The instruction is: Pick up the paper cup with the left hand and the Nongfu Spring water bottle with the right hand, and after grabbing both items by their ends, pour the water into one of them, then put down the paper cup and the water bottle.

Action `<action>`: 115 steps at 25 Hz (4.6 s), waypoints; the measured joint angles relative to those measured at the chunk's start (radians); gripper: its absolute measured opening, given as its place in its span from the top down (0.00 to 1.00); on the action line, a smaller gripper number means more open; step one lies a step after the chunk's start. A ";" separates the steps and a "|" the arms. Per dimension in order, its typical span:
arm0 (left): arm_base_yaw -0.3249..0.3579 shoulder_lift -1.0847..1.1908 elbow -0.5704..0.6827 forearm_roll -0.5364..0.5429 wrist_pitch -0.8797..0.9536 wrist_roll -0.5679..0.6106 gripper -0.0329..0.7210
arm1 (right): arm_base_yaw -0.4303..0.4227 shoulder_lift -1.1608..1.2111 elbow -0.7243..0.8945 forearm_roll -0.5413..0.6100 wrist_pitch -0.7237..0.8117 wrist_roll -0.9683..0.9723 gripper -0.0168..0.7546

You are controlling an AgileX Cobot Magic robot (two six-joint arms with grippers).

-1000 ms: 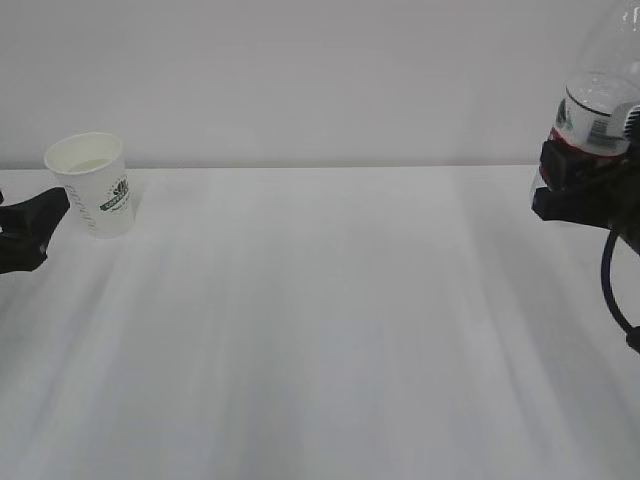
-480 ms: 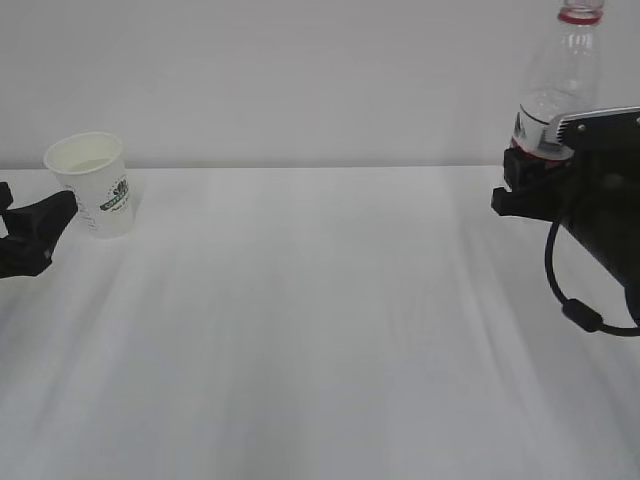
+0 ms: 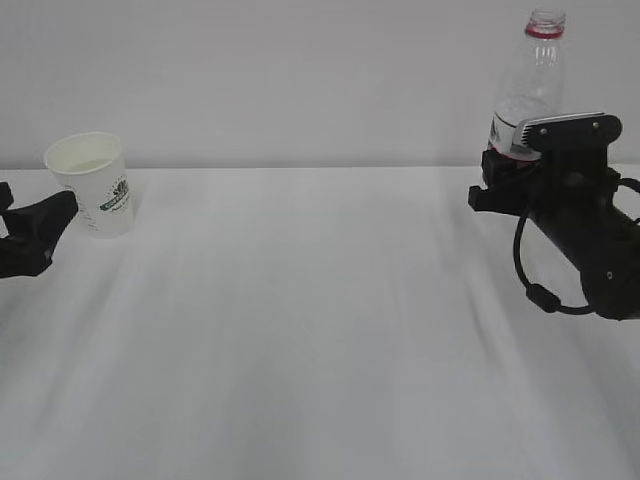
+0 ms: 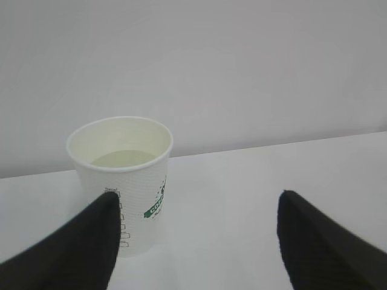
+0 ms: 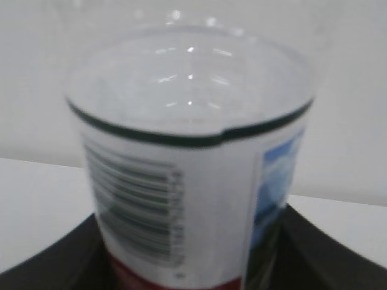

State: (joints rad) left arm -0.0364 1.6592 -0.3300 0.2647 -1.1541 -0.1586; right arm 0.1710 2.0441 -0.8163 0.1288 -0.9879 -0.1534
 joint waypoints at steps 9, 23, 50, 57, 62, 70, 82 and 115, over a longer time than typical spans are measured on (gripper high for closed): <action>0.000 0.000 0.000 0.002 0.000 0.000 0.18 | 0.000 0.095 -0.091 0.002 -0.004 0.000 0.41; 0.000 0.000 0.000 0.004 0.000 0.000 0.19 | 0.000 0.229 -0.214 0.002 -0.067 0.000 0.41; 0.000 0.000 0.000 0.004 0.000 0.000 0.22 | 0.000 0.258 -0.209 -0.016 -0.041 0.026 0.41; 0.000 0.000 0.000 0.008 0.000 0.000 0.22 | 0.000 0.258 -0.209 -0.016 -0.041 0.026 0.31; 0.000 0.000 0.000 0.010 0.000 0.000 0.23 | 0.000 0.258 -0.201 -0.016 -0.062 0.028 0.18; 0.000 0.000 0.000 0.010 0.000 0.000 0.23 | 0.000 0.258 -0.190 -0.021 -0.105 0.039 0.17; 0.000 0.000 0.000 0.010 0.000 0.000 0.23 | 0.000 0.203 -0.103 -0.055 -0.133 0.070 0.17; 0.000 -0.416 0.008 0.004 0.246 -0.003 0.25 | 0.000 -0.390 0.326 -0.062 -0.037 0.090 0.17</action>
State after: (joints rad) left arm -0.0364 1.2435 -0.3219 0.2684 -0.9077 -0.1620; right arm 0.1710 1.6543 -0.4906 0.0666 -1.0253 -0.0636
